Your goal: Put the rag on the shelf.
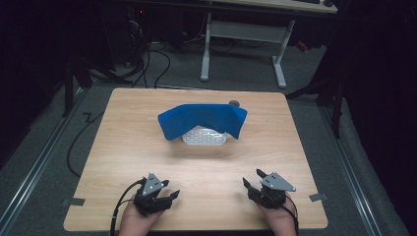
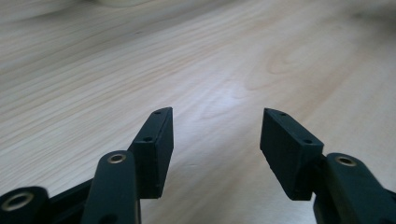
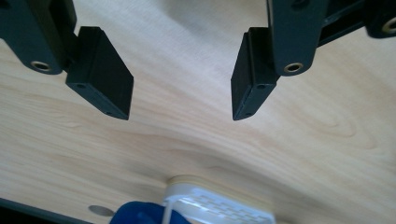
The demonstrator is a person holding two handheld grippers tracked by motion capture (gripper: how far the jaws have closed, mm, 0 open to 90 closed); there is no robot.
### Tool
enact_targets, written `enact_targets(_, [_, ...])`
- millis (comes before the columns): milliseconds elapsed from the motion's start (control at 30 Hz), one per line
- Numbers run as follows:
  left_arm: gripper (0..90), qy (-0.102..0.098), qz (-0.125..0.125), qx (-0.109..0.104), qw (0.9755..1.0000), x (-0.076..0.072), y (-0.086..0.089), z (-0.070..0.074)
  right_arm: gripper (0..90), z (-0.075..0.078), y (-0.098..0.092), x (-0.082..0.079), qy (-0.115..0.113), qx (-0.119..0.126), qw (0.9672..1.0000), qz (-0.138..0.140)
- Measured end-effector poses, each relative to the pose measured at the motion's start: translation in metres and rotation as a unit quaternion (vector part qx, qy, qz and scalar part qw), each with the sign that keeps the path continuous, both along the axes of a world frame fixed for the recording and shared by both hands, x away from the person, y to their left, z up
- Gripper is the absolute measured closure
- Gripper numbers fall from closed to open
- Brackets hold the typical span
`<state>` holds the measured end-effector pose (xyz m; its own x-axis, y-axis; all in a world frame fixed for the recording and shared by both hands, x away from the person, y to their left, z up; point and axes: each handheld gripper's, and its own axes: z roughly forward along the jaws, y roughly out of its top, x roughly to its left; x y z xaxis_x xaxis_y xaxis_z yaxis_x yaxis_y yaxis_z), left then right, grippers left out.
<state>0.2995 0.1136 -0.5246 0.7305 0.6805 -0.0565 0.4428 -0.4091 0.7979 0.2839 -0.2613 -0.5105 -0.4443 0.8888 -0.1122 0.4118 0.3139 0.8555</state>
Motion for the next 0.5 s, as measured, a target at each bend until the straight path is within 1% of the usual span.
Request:
enact_targets(67, [44.1,-0.014,-0.013,0.019,0.9996,0.0,-0.008,-0.001,39.1,-0.001,0.003,-0.003,0.001,-0.003,0.9999,0.011])
enact_targets(133, [43.8,-0.019,-0.021,0.034,0.999,0.004,-0.012,-0.003,38.5,-0.003,0.006,0.0,0.004,-0.007,0.9998,0.016])
enact_targets(167, [43.6,-0.019,-0.022,0.036,0.9989,0.006,-0.013,-0.003,38.3,-0.005,0.007,0.003,0.007,-0.009,0.9998,0.017])
enact_targets(267, [42.9,-0.011,-0.02,0.028,0.9994,0.009,-0.012,-0.003,38.0,-0.008,0.01,0.008,0.015,-0.008,0.9996,0.022])
enact_targets(333, [42.9,-0.009,-0.015,0.021,0.9996,0.009,-0.009,-0.003,38.0,-0.009,0.01,0.009,0.017,-0.01,0.9995,0.023])
enact_targets(367, [42.9,0.002,-0.005,0.001,1.0,0.007,-0.009,-0.003,38.0,-0.009,0.01,0.008,0.019,-0.009,0.9995,0.022])
enact_targets(400, [42.9,0.005,0.003,-0.013,0.9999,0.006,-0.009,-0.004,38.1,-0.009,0.009,0.008,0.019,-0.007,0.9995,0.022])
enact_targets(433, [42.9,-0.007,-0.008,0.012,0.9999,0.009,-0.004,-0.002,38.1,-0.009,0.009,0.008,0.018,-0.007,0.9996,0.021])
enact_targets(500, [42.9,-0.006,-0.002,0.008,0.9999,0.01,-0.001,-0.002,38.1,-0.007,0.007,0.007,0.015,-0.004,0.9997,0.018])
